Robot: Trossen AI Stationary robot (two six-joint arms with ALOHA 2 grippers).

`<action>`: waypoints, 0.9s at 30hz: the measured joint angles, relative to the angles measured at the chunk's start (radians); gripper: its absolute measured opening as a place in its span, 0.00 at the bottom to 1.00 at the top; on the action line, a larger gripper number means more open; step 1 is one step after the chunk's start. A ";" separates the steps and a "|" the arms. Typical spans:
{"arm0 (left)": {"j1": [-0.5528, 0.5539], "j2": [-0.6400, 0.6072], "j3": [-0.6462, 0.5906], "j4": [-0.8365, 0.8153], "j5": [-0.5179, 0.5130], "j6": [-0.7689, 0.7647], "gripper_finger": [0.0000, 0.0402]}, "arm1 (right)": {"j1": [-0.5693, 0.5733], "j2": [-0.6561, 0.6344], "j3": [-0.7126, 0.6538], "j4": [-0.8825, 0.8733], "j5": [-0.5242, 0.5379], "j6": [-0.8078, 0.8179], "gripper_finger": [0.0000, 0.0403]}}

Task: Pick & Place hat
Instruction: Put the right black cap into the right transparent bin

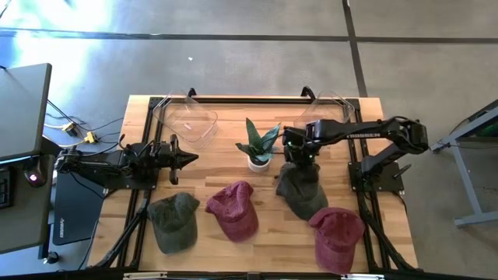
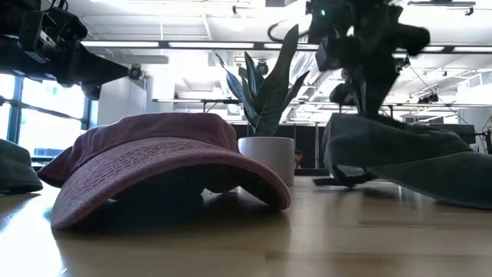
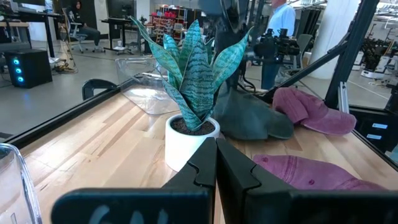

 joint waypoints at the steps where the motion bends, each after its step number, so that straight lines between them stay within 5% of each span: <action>1: 0.000 0.000 0.000 0.000 0.000 0.000 0.00 | 0.005 0.000 0.030 -0.027 0.004 0.022 0.07; 4: 0.000 0.000 0.000 0.000 0.000 0.000 0.00 | 0.029 0.000 0.151 -0.153 0.064 0.050 0.06; 11: 0.000 0.000 0.000 0.000 0.000 0.000 0.00 | 0.165 -0.003 0.448 -0.447 0.513 0.261 0.04; 14: 0.000 0.000 0.000 0.000 0.000 0.000 0.00 | 0.267 -0.006 0.454 -0.421 0.504 0.380 0.02; 18: 0.000 0.000 0.000 0.000 0.000 0.000 0.00 | 0.410 -0.004 0.285 -0.180 0.378 0.495 0.03; 23: 0.000 0.000 0.000 0.000 0.000 0.000 0.00 | 0.526 -0.002 -0.018 0.407 0.173 0.597 0.04; 27: 0.000 0.000 0.000 0.000 0.000 0.000 0.00 | 0.551 -0.002 -0.203 0.756 0.122 0.726 0.04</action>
